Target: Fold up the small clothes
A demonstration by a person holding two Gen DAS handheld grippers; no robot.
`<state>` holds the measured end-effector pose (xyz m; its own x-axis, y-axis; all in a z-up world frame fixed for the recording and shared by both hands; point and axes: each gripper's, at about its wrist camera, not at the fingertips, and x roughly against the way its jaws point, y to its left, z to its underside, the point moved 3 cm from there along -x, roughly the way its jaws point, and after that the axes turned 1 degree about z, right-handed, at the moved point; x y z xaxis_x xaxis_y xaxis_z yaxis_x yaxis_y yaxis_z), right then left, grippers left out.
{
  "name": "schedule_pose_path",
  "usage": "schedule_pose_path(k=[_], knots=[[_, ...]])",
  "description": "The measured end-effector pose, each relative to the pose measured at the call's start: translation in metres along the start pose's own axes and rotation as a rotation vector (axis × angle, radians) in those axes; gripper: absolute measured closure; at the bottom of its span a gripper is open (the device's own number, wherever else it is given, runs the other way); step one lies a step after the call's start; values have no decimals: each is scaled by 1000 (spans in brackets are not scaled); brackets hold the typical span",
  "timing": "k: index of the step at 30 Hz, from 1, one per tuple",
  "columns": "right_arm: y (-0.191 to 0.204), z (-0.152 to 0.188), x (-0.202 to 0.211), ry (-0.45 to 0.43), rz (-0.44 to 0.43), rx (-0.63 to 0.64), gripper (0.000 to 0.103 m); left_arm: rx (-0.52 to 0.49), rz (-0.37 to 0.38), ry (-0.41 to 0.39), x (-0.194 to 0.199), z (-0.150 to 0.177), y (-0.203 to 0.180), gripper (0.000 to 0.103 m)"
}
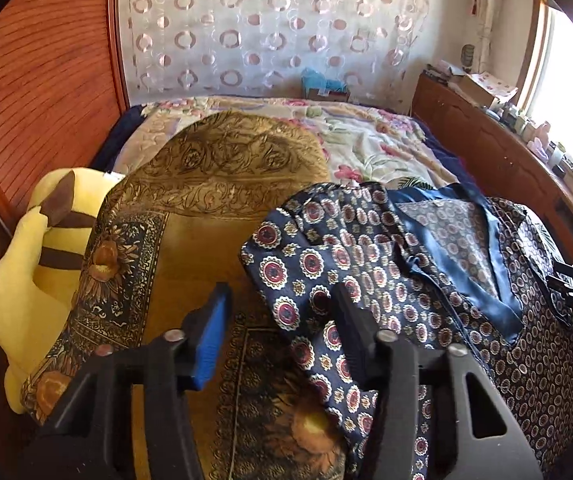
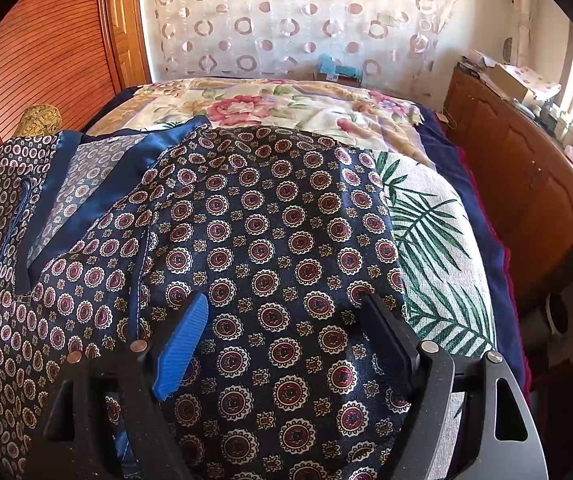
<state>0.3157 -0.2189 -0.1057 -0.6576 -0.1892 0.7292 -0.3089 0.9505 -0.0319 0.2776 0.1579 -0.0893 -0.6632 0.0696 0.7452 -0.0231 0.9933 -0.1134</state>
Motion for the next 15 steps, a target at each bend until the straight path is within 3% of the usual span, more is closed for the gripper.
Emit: schedule_pose_path(k=[8, 15], knots=[[1, 0, 0, 0, -1, -1, 21, -82, 13, -4, 3, -4, -16, 98], [0, 0, 0, -1, -1, 0, 21, -163, -53, -102, 34, -29, -15, 100]])
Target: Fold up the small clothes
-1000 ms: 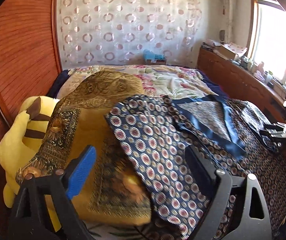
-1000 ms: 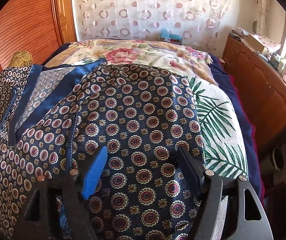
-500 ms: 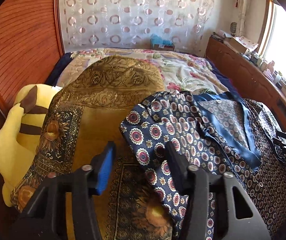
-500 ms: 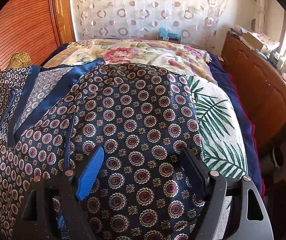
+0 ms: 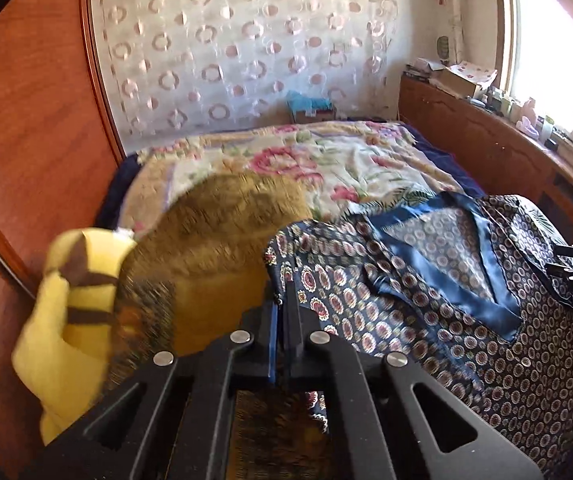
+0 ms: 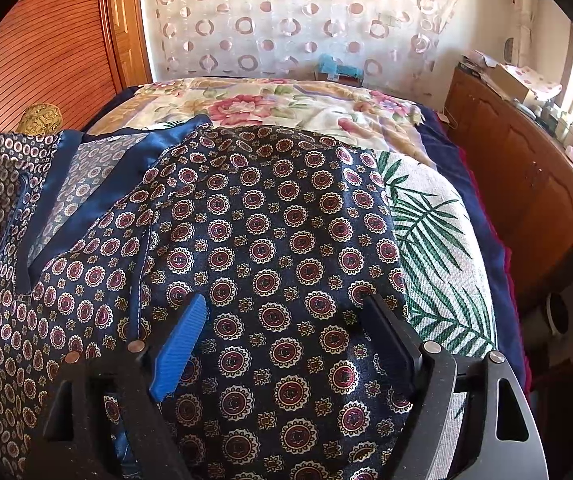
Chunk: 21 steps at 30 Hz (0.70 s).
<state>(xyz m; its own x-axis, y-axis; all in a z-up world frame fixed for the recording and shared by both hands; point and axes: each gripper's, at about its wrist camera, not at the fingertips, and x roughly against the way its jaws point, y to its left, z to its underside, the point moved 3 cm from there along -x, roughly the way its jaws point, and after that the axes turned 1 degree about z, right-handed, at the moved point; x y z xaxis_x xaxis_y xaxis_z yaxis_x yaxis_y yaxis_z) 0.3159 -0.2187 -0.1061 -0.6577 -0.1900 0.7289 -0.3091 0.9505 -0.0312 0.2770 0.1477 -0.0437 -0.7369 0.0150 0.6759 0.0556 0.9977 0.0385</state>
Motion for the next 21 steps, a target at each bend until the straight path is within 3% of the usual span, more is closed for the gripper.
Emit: schedule_pose_path(k=[6, 15, 18, 21], knots=[[0, 0, 0, 0, 0, 0, 21, -20, -46, 24, -12, -5, 15, 100], [1, 2, 7, -10, -12, 12, 21, 32, -22, 45, -25, 10, 23, 100], [-4, 0, 23, -75, 12, 17, 29, 30, -17, 39, -23, 11, 19, 100], [-18, -11, 26, -81, -10, -8, 37, 32, -11, 31, -22, 11, 16, 100]])
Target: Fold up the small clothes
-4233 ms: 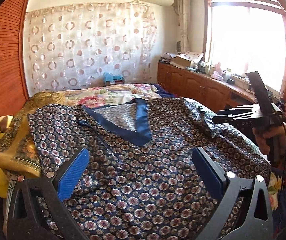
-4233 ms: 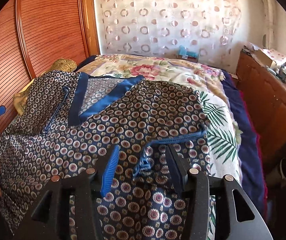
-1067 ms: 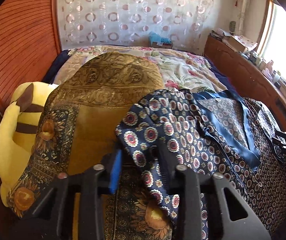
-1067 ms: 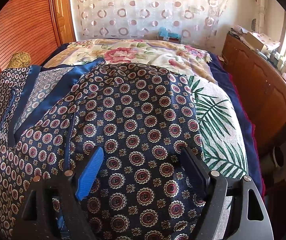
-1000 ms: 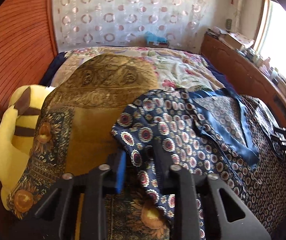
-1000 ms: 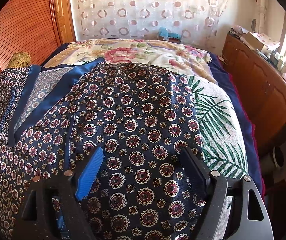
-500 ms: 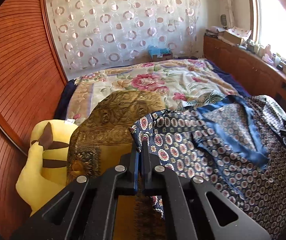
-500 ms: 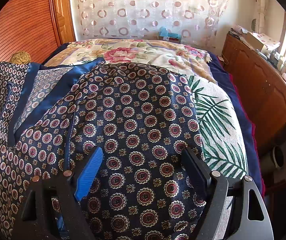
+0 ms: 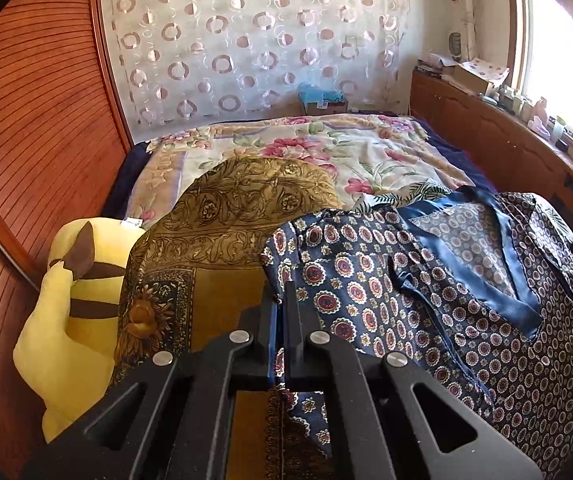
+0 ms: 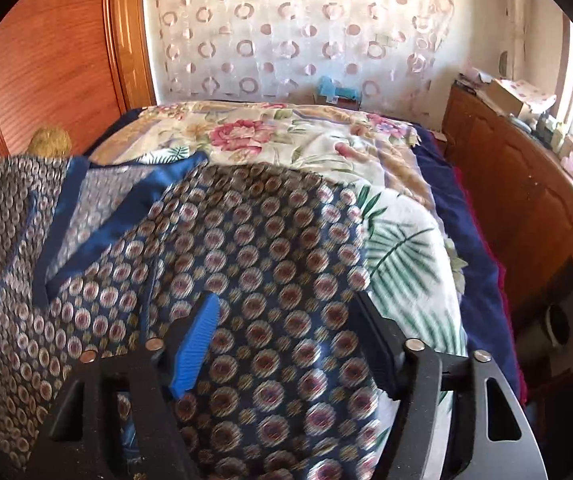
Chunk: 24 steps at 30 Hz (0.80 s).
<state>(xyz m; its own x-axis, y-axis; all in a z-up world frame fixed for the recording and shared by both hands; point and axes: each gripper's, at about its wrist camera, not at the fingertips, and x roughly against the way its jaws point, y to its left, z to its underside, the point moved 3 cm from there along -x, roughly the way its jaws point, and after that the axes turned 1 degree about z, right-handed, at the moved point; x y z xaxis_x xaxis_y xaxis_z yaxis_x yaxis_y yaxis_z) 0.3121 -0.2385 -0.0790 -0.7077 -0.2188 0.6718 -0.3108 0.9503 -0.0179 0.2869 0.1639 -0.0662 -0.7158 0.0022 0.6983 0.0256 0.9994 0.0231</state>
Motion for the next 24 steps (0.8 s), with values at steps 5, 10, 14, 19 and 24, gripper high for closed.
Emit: schedule_pose_path(k=[5, 10, 14, 19, 24], knots=[[-25, -27, -24, 57, -19, 8, 42, -11, 19, -16, 7, -1, -9, 100], [-39, -46, -52, 108, -4, 21, 44, -28, 40, -24, 11, -1, -21, 100], [-41, -52, -69, 135, 25, 24, 53, -31, 44, -38, 15, -2, -27, 100], [-36, -57, -77, 140, -8, 17, 74, -45, 58, -60, 24, -4, -37, 100], [-33, -56, -71, 135, -51, 44, 101, -49, 73, -88, 36, -3, -47, 100]])
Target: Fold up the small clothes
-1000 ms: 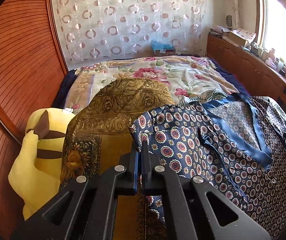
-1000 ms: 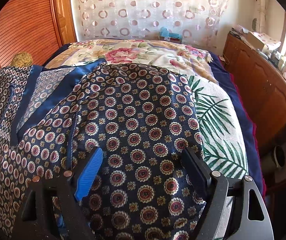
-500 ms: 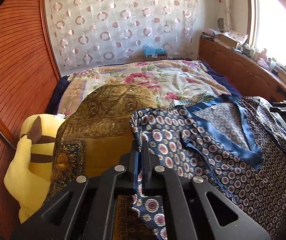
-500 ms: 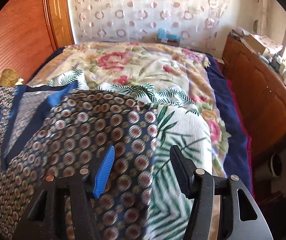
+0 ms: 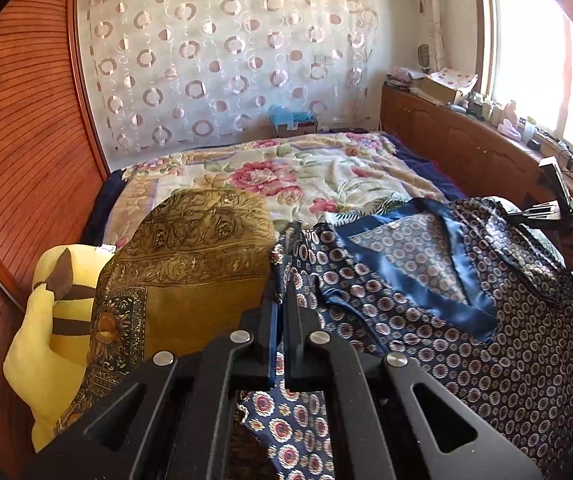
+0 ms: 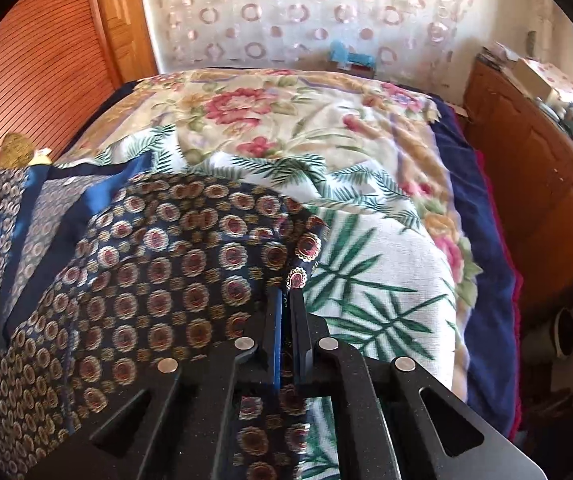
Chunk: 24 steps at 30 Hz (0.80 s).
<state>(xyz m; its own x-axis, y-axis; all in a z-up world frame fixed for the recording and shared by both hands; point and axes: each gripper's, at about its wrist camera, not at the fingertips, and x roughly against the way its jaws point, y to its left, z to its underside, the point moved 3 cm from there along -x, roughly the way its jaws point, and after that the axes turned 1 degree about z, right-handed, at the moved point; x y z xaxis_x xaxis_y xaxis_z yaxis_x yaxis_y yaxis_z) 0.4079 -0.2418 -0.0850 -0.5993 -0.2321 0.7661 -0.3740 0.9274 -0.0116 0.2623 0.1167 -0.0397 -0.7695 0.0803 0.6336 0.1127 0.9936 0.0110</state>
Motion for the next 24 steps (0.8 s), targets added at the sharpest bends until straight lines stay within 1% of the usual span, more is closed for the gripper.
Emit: schedule_pose_path(k=[2, 4, 9, 13, 15, 19, 24], knots=[[2, 1, 8, -33, 31, 20, 101, 1, 3, -26, 11, -1, -4, 100], [7, 2, 26, -85, 31, 22, 101, -7, 1, -51, 23, -1, -7, 100], [25, 8, 90, -215, 36, 44, 101, -11, -2, -96, 59, 0, -11, 101], [39, 25, 143, -290, 41, 60, 101, -16, 9, -153, 100, 8, -18, 101], [46, 38, 168, -322, 40, 63, 101, -20, 13, -173, 117, 13, -20, 101], [55, 74, 214, -372, 41, 64, 101, -18, 23, -211, 155, 37, -25, 101], [64, 136, 259, -404, 42, 64, 101, 2, 23, -236, 196, 74, -23, 101]])
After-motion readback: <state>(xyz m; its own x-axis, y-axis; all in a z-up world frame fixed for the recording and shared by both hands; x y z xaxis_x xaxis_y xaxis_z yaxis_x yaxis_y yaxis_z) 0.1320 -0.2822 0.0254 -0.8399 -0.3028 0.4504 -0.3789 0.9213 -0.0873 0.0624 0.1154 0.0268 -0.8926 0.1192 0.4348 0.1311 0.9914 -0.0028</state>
